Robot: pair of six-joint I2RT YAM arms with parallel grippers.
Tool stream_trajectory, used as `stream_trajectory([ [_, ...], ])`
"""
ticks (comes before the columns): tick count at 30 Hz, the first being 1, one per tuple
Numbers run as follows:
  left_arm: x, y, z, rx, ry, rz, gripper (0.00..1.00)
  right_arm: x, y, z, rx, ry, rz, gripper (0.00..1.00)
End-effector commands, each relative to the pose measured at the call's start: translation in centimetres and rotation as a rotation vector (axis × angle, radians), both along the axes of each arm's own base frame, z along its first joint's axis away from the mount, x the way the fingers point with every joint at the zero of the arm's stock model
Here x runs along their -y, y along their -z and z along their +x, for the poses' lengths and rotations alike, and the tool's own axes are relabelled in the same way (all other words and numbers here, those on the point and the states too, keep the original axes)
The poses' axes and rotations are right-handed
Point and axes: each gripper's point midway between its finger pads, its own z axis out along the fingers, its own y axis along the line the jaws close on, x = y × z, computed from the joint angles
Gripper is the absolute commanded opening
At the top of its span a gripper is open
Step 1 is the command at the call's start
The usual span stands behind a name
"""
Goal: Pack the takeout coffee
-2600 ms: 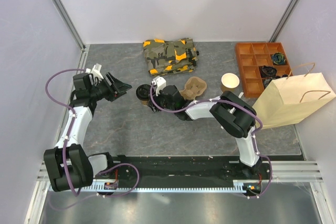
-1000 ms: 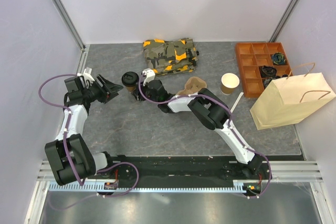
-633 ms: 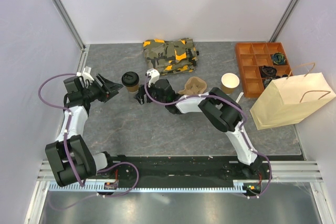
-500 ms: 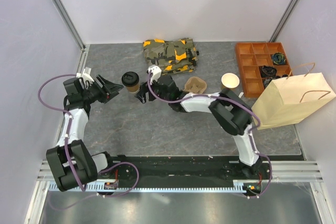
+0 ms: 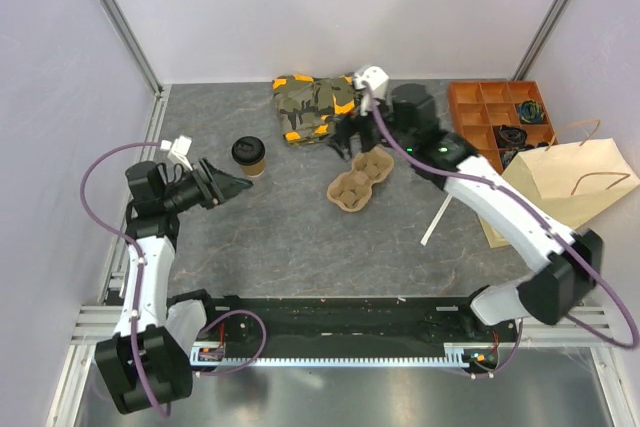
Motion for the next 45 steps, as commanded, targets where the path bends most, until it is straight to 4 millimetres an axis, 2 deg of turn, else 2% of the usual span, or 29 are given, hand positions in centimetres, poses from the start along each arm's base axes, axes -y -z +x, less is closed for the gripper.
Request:
stream_trajectory([
  [1, 3.2, -0.5, -3.3, 0.115, 0.204, 0.051, 0.75, 7.7, 1.7, -3.3, -0.024, 0.009, -0.209, 0.98],
  [3, 4.4, -0.3, -4.5, 0.141, 0.262, 0.092, 0.75, 10.8, 1.7, -3.9, -0.031, 0.051, -0.267, 0.98],
  [5, 5.0, -1.1, -4.9, 0.198, 0.292, 0.116, 0.75, 13.1, -0.8, -4.6, 0.041, 0.089, -0.293, 0.98],
  [6, 5.5, -1.2, -5.1, 0.210, 0.311, 0.130, 0.75, 14.5, -0.9, -5.0, 0.030, 0.115, -0.316, 0.98],
  [7, 5.6, -1.5, -5.1, 0.225, 0.312, 0.142, 0.75, 15.7, -2.2, -5.4, 0.066, 0.148, -0.322, 0.98],
  [10, 5.8, -1.4, -4.3, 0.223, 0.292, 0.172, 0.74, 18.2, -3.9, -6.4, 0.082, 0.218, -0.324, 0.98],
  [12, 5.7, -0.9, -3.7, 0.176, 0.271, 0.166, 0.73, 18.9, -3.3, -6.9, 0.040, 0.232, -0.324, 0.98],
  [14, 6.7, -0.9, -4.0, 0.147, 0.301, 0.144, 0.73, 19.2, -1.6, -7.2, -0.021, 0.240, -0.332, 0.98],
  [18, 7.4, -1.1, -4.3, 0.141, 0.325, 0.128, 0.72, 19.8, 1.7, -7.1, -0.161, 0.246, -0.359, 0.98],
  [20, 7.5, -1.3, -4.4, 0.152, 0.330, 0.130, 0.72, 18.6, 0.9, -7.9, -0.210, 0.177, -0.299, 0.98],
  [21, 7.5, -1.3, -4.4, 0.156, 0.332, 0.130, 0.72, 18.5, 0.8, -7.6, -0.236, 0.193, -0.283, 0.98],
  [22, 7.5, -1.2, -4.5, 0.153, 0.331, 0.131, 0.72, 18.7, -0.2, -7.3, -0.221, 0.210, -0.276, 0.98],
  [26, 7.6, -1.7, -4.9, 0.170, 0.342, 0.125, 0.72, 21.4, -0.6, -6.8, -0.203, 0.294, -0.408, 0.95],
  [27, 7.6, -1.8, -5.0, 0.179, 0.345, 0.127, 0.72, 21.9, -1.0, -6.8, -0.191, 0.306, -0.433, 0.95],
  [28, 7.6, -2.0, -5.1, 0.200, 0.349, 0.132, 0.72, 23.0, -2.6, -6.7, -0.140, 0.345, -0.461, 0.94],
  [30, 7.6, -2.3, -5.3, 0.217, 0.351, 0.137, 0.72, 24.8, -5.1, -7.6, -0.075, 0.421, -0.484, 0.95],
  [32, 7.6, -2.5, -5.4, 0.232, 0.350, 0.141, 0.72, 26.0, -6.5, -8.8, -0.042, 0.464, -0.497, 0.95],
  [33, 7.7, -2.4, -5.5, 0.231, 0.354, 0.138, 0.72, 27.5, -8.0, -9.5, 0.002, 0.538, -0.505, 0.95],
  [36, 7.8, -2.3, -5.5, 0.239, 0.358, 0.139, 0.72, 29.5, -9.7, -10.9, 0.031, 0.634, -0.514, 0.95],
  [38, 7.9, -2.6, -5.4, 0.243, 0.361, 0.139, 0.72, 31.3, -9.9, -11.5, 0.013, 0.731, -0.530, 0.95],
  [40, 8.1, -2.9, -5.4, 0.256, 0.370, 0.138, 0.72, 33.3, -9.0, -11.7, -0.028, 0.818, -0.568, 0.93],
  [45, 8.4, -4.0, -5.1, 0.286, 0.380, 0.142, 0.71, 35.7, -5.1, -11.4, -0.187, 0.888, -0.641, 0.89],
])
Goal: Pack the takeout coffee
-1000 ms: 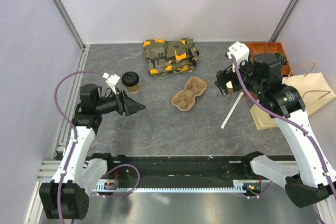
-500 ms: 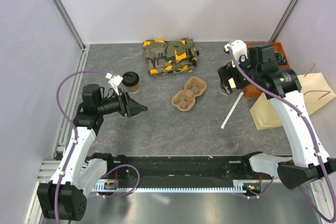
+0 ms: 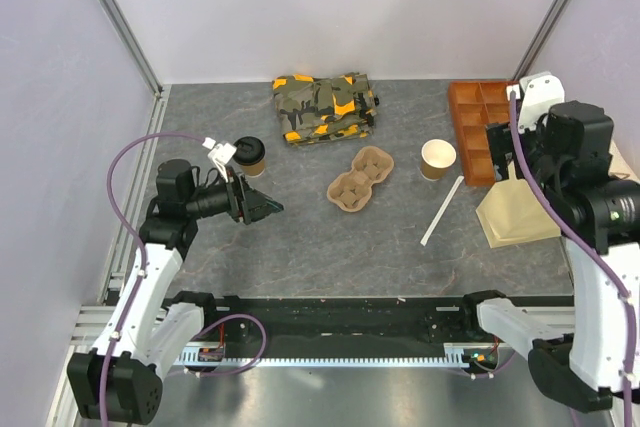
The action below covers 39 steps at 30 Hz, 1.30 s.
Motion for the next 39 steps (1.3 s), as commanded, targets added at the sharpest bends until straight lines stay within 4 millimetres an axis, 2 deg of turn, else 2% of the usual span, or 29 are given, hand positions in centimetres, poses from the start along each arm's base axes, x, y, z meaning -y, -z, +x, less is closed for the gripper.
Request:
stream_trajectory([
  [1, 0.3, -3.2, 0.6, 0.125, 0.021, -0.005, 0.71, 3.3, 4.5, -0.1, -0.203, 0.167, -0.050, 0.88],
  [4, 0.1, -3.6, 0.5, 0.151, 0.008, -0.002, 0.71, 4.9, 5.3, -0.7, -0.267, 0.224, -0.074, 0.88],
  [7, 0.1, -3.0, 0.5, 0.130, -0.004, -0.010, 0.71, 6.5, 7.3, -0.9, -0.365, 0.253, -0.060, 0.88],
  [11, 0.2, -3.0, 0.3, 0.127, -0.006, -0.019, 0.71, 6.8, 9.6, -0.1, -0.445, 0.224, 0.012, 0.86],
  [14, 0.1, -3.5, 0.3, 0.144, -0.010, -0.018, 0.71, 5.9, 11.1, 0.5, -0.489, 0.166, 0.097, 0.84],
  [16, 0.1, -3.6, 0.4, 0.147, -0.013, -0.020, 0.71, 4.4, 12.1, 0.7, -0.530, 0.091, 0.162, 0.82],
  [20, 0.1, -3.3, 0.6, 0.131, -0.018, -0.018, 0.71, 3.2, 14.2, -0.2, -0.611, 0.054, 0.227, 0.77],
  [23, 0.0, -3.1, 1.0, 0.112, -0.033, -0.017, 0.70, 2.6, 14.9, -1.0, -0.623, 0.034, 0.249, 0.68],
  [28, 0.0, -3.8, 1.3, 0.124, -0.038, -0.018, 0.69, 2.3, 13.3, -1.9, -0.549, 0.039, 0.242, 0.40],
  [29, 0.0, -3.9, 1.4, 0.123, -0.038, -0.018, 0.69, 2.2, 13.0, -2.1, -0.541, 0.038, 0.243, 0.28],
  [31, 0.0, -4.3, 1.5, 0.132, -0.038, -0.019, 0.69, 2.0, 11.9, -2.5, -0.503, 0.029, 0.238, 0.14],
  [32, 0.0, -4.4, 1.5, 0.133, -0.038, -0.019, 0.69, 1.9, 11.5, -2.7, -0.490, 0.024, 0.235, 0.02],
  [34, 0.0, -4.8, 1.7, 0.138, -0.042, -0.019, 0.69, 1.7, 9.5, -2.8, -0.423, 0.010, 0.224, 0.00],
  [36, 0.0, -5.0, 1.7, 0.137, -0.050, -0.022, 0.69, 0.6, 7.4, -2.8, -0.350, -0.040, 0.239, 0.00],
  [37, 0.0, -5.2, 1.7, 0.139, -0.051, -0.025, 0.69, 0.3, 5.4, -2.6, -0.284, -0.064, 0.235, 0.00],
  [39, 0.0, -5.6, 1.8, 0.136, -0.059, -0.030, 0.68, -0.9, 3.4, -2.5, -0.221, -0.122, 0.261, 0.00],
])
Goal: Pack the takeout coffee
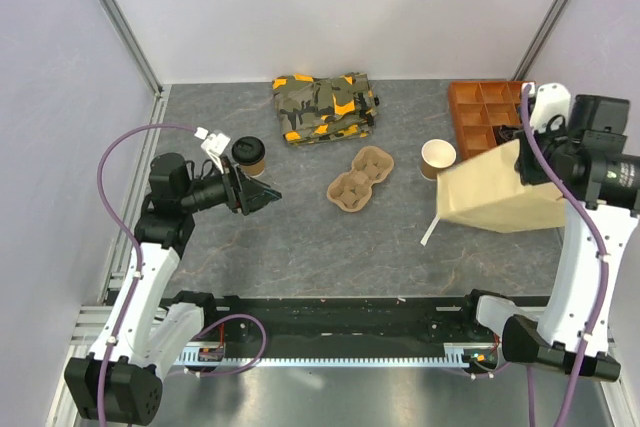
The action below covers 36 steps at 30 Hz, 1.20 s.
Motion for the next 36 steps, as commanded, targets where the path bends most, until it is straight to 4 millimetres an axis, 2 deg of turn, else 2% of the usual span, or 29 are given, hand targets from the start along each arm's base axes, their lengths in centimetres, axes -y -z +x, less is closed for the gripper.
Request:
stream_trajectory([
  [1, 0.0, -2.9, 0.5, 0.054, -0.021, -0.024, 0.68, -3.3, -6.0, -1.9, 0.173, -0.113, 0.071, 0.00],
  [5, -0.1, -3.6, 0.6, 0.044, -0.042, -0.025, 0.68, -6.3, -9.5, -1.6, 0.285, -0.265, 0.152, 0.00],
  [6, -0.3, -4.1, 0.8, 0.055, -0.061, -0.022, 0.68, -7.4, -10.0, -1.4, 0.298, -0.328, 0.196, 0.00],
  [8, -0.6, -4.0, 1.0, 0.030, -0.084, -0.014, 0.68, -8.3, -10.8, -0.8, 0.328, -0.380, 0.227, 0.00],
  [12, -1.8, -5.2, 1.7, 0.017, -0.164, -0.012, 0.68, -10.4, -12.4, 1.3, 0.364, -0.495, 0.327, 0.00],
  [14, -2.8, -5.7, 2.0, 0.013, -0.211, -0.016, 0.68, -12.3, -14.0, 1.9, 0.409, -0.577, 0.367, 0.00],
  [16, -3.3, -6.4, 2.2, 0.022, -0.246, -0.017, 0.68, -13.8, -14.5, 2.4, 0.423, -0.625, 0.383, 0.00],
  [17, -4.0, -6.8, 2.5, 0.030, -0.278, -0.018, 0.68, -15.3, -14.6, 2.8, 0.423, -0.669, 0.392, 0.00],
  [20, -4.8, -7.3, 2.8, 0.028, -0.321, -0.007, 0.68, -19.5, -14.0, 2.6, 0.385, -0.797, 0.415, 0.00],
  [25, -6.3, -7.4, 3.7, -0.014, -0.391, -0.012, 0.68, -24.6, -12.9, 1.5, 0.374, -0.975, 0.352, 0.00],
  [26, -6.4, -7.6, 3.8, -0.016, -0.393, -0.019, 0.68, -26.5, -12.4, 0.6, 0.377, -1.054, 0.305, 0.00],
  [28, -7.1, -7.8, 4.1, -0.037, -0.417, -0.038, 0.68, -28.4, -12.1, -0.4, 0.393, -1.136, 0.241, 0.00],
  [29, -7.2, -7.9, 4.1, -0.042, -0.417, -0.046, 0.68, -30.7, -11.5, -2.2, 0.380, -1.234, 0.226, 0.00],
  [30, -7.4, -7.9, 4.3, -0.054, -0.424, -0.056, 0.68, -31.2, -11.2, -2.1, 0.410, -1.261, 0.148, 0.00],
  [31, -7.8, -8.0, 4.5, -0.058, -0.435, -0.059, 0.68, -33.5, -10.4, -4.1, 0.397, -1.358, 0.125, 0.00],
  [33, -8.1, -8.0, 4.7, -0.059, -0.433, -0.059, 0.68, -34.9, -9.3, -4.9, 0.423, -1.445, 0.007, 0.00],
  [34, -8.5, -8.2, 4.9, -0.060, -0.445, -0.057, 0.68, -36.4, -8.4, -6.6, 0.423, -1.528, -0.031, 0.00],
  [36, -9.0, -8.3, 5.0, -0.054, -0.451, -0.047, 0.68, -37.4, -7.0, -7.0, 0.448, -1.614, -0.152, 0.00],
])
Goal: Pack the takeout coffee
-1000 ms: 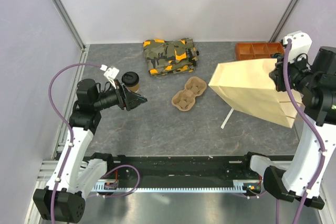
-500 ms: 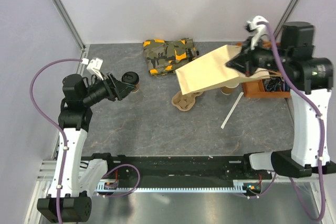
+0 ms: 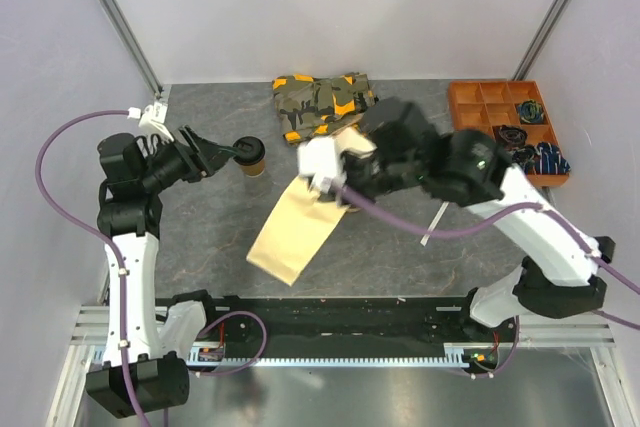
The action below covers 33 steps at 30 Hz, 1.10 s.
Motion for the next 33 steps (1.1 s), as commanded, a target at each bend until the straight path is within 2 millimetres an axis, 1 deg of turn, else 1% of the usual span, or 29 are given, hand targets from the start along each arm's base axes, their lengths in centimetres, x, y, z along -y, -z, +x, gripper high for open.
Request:
stream_trajectory([
  [1, -0.9, -2.4, 0.1, 0.031, -0.004, -0.010, 0.69, -2.3, 1.4, -0.8, 0.323, -0.162, -0.126, 0.00],
  [2, -1.2, -2.1, 0.1, 0.013, -0.012, -0.010, 0.69, -2.7, 2.4, -1.3, 0.361, -0.203, -0.167, 0.00],
  [3, -1.5, -2.0, 0.2, 0.012, -0.017, 0.002, 0.70, -3.1, 3.0, -1.7, 0.423, -0.245, -0.202, 0.00],
  [4, -2.3, -2.1, 0.3, 0.010, -0.040, 0.006, 0.70, -3.7, 3.3, -2.5, 0.534, -0.314, -0.245, 0.00],
  [5, -2.5, -1.6, 0.3, -0.018, -0.034, -0.001, 0.71, -4.0, 4.1, -3.0, 0.579, -0.360, -0.278, 0.00],
  [7, -3.5, -1.7, 0.4, -0.010, -0.043, 0.020, 0.73, -4.8, 4.5, -4.0, 0.698, -0.446, -0.314, 0.00],
  [8, -3.5, -1.8, 0.2, -0.007, -0.020, 0.018, 0.74, -4.9, 5.4, -4.3, 0.723, -0.480, -0.345, 0.00],
  [9, -3.6, -1.4, 0.1, -0.008, 0.001, 0.034, 0.75, -5.0, 5.9, -4.5, 0.750, -0.507, -0.362, 0.00],
  [10, -3.8, -1.7, 0.0, 0.003, 0.008, 0.046, 0.75, -5.2, 6.1, -4.9, 0.784, -0.527, -0.367, 0.00],
  [11, -3.7, -1.7, -0.4, 0.006, 0.031, 0.054, 0.76, -5.1, 6.4, -4.3, 0.830, -0.511, -0.403, 0.00],
  [12, -3.6, -1.3, -0.8, 0.006, 0.052, 0.083, 0.77, -5.3, 7.7, -4.1, 0.844, -0.501, -0.436, 0.00],
  [14, -3.3, -1.5, -1.6, 0.025, 0.076, 0.109, 0.78, -5.6, 8.9, -4.1, 0.846, -0.464, -0.468, 0.00],
  [15, -2.9, -1.8, -2.3, 0.051, 0.083, 0.127, 0.79, -6.1, 9.0, -4.1, 0.846, -0.447, -0.457, 0.00],
  [16, -2.8, -1.3, -2.7, 0.043, 0.089, 0.120, 0.79, -6.4, 9.5, -4.4, 0.844, -0.450, -0.465, 0.00],
  [17, -2.3, -1.5, -3.1, 0.054, 0.112, 0.108, 0.79, -6.3, 10.4, -4.4, 0.845, -0.455, -0.488, 0.00],
  [19, -1.8, -1.8, -3.6, 0.065, 0.143, 0.092, 0.79, -5.9, 10.7, -4.5, 0.893, -0.476, -0.505, 0.00],
  [20, -1.7, -2.1, -3.5, 0.079, 0.155, 0.095, 0.79, -5.1, 12.2, -4.6, 0.906, -0.507, -0.538, 0.00],
  [21, -1.8, -2.3, -3.3, 0.084, 0.157, 0.103, 0.79, -5.1, 12.2, -4.5, 0.964, -0.542, -0.541, 0.00],
  [22, -2.1, -2.7, -2.6, 0.093, 0.166, 0.108, 0.79, -4.3, 11.6, -4.8, 0.998, -0.556, -0.521, 0.00],
  [23, -2.1, -3.2, -2.4, 0.123, 0.192, 0.128, 0.78, -3.7, 12.8, -4.9, 1.016, -0.591, -0.544, 0.00],
  [24, -2.0, -3.6, -2.1, 0.135, 0.217, 0.126, 0.77, -3.7, 12.7, -5.0, 1.051, -0.622, -0.537, 0.00],
  [25, -1.8, -4.5, -1.5, 0.155, 0.252, 0.124, 0.77, -3.3, 12.5, -5.3, 1.068, -0.637, -0.525, 0.00],
  [26, -1.6, -4.6, -1.2, 0.174, 0.280, 0.147, 0.77, -3.2, 12.7, -5.3, 1.075, -0.655, -0.530, 0.00],
  [27, -0.5, -4.6, -1.3, 0.190, 0.333, 0.177, 0.77, -3.1, 12.8, -5.5, 1.080, -0.670, -0.530, 0.00],
  [28, -0.5, -5.1, -0.7, 0.213, 0.322, 0.251, 0.78, -3.2, 12.7, -5.6, 1.092, -0.692, -0.525, 0.00],
  [29, -0.3, -4.0, -0.3, 0.206, 0.355, 0.309, 0.78, -3.2, 12.5, -5.7, 1.101, -0.705, -0.523, 0.00],
  [30, 1.0, -4.3, -0.4, 0.228, 0.401, 0.349, 0.78, -3.2, 12.1, -5.8, 1.112, -0.710, -0.510, 0.00],
  [32, 1.2, -3.5, 0.4, 0.204, 0.421, 0.382, 0.77, -3.4, 11.6, -6.2, 1.151, -0.760, -0.488, 0.00],
  [33, 1.6, -3.8, 0.6, 0.208, 0.433, 0.383, 0.76, -3.4, 11.0, -6.4, 1.173, -0.770, -0.465, 0.01],
])
